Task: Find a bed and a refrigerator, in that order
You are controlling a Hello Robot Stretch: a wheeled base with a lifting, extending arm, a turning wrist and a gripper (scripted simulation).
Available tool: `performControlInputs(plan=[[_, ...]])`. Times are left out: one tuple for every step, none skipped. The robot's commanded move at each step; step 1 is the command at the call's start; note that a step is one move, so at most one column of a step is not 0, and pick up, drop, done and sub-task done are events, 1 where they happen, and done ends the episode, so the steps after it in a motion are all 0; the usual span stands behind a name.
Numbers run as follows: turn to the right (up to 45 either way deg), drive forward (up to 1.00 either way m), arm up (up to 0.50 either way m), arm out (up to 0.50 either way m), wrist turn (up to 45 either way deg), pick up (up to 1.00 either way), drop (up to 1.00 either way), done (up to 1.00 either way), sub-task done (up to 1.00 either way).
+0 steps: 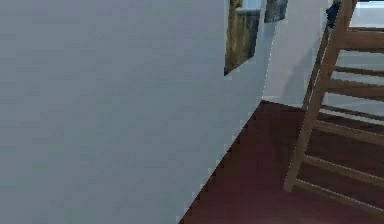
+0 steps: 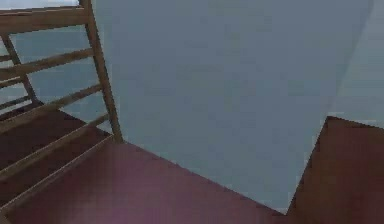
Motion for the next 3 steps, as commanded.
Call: performControlInputs(plan=[[39.0, 0.0, 0.0, 0.0, 0.0, 0.0, 0.0, 0.0, 0.0], [0.0, 0.75, 0.0, 0.0, 0.0, 0.0, 0.0, 0.0, 0.0], [0.0, 0.0, 0.0, 0.0, 0.0, 0.0, 0.0, 0.0, 1.0]])
